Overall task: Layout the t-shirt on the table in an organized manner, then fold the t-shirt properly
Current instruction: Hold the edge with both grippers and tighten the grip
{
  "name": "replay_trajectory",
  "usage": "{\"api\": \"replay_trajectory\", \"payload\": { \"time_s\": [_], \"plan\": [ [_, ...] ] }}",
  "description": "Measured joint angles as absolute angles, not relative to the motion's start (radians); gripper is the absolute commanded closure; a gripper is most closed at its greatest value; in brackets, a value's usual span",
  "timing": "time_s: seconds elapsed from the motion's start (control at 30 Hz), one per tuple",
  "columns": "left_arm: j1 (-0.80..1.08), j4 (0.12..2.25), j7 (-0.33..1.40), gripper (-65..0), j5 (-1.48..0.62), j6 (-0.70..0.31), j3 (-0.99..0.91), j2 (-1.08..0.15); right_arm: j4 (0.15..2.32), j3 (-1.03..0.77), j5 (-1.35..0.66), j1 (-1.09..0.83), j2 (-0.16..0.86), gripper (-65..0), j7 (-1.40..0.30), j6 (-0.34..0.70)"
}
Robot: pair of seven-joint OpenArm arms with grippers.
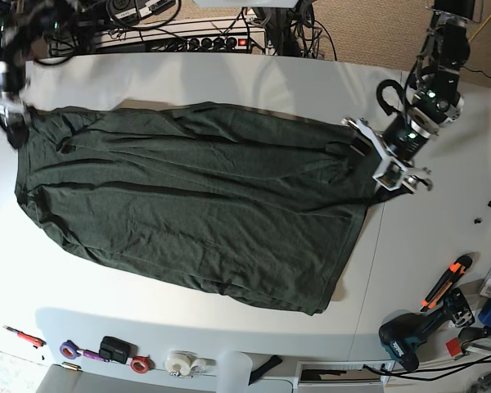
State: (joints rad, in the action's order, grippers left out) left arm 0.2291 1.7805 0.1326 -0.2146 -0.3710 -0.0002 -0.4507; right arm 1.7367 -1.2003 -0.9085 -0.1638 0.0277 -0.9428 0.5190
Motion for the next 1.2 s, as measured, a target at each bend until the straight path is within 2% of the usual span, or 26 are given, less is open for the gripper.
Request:
{"api": "replay_trajectory", "payload": {
  "time_s": [0.1,0.23,0.37,0.57,0.67,1.0,1.07,1.2],
  "plan": [
    [0.229,1.781,0.134,-38.7,-0.242,-0.405,0.000,-0.424,1.734,-1.273,-0.919,-0.198,-0.001,-36.3,-0.945,0.508],
    [0.227,1.781,0.134,-38.7,-0.264,-0.437,0.000,-0.400,1.707,-1.273,-0.922,-0.204,0.002,-36.3,-0.918,0.479],
    [0.226,1.781,0.135,-38.7,-0.275,-0.439,-0.001,-0.402,1.560,-1.244,-0.908,-0.167,0.002,-36.3,-0.922,0.453],
    [0.226,1.781,0.138,-38.7,-0.274,-0.439,-0.001,-0.402,1.367,-1.209,-0.942,-0.102,0.034,-36.3,-0.882,0.466],
    [0.226,1.781,0.139,-38.7,-0.274,-0.439,-0.001,-0.402,1.349,-1.210,-0.925,-0.089,0.033,-36.3,-0.871,0.468],
    [0.226,1.781,0.139,-38.7,-0.275,-0.439,-0.001,-0.402,1.347,-1.206,-0.796,-0.043,0.062,-35.9,-0.810,0.340],
    [0.226,1.781,0.139,-38.7,-0.276,-0.439,-0.001,-0.402,1.347,-1.195,-0.768,-0.039,0.069,-30.6,-0.810,0.320],
    [0.226,1.781,0.139,-38.7,-0.276,-0.439,-0.001,-0.402,1.347,-1.173,-0.725,-0.041,0.075,-12.3,-0.806,0.284]
  ]
}}
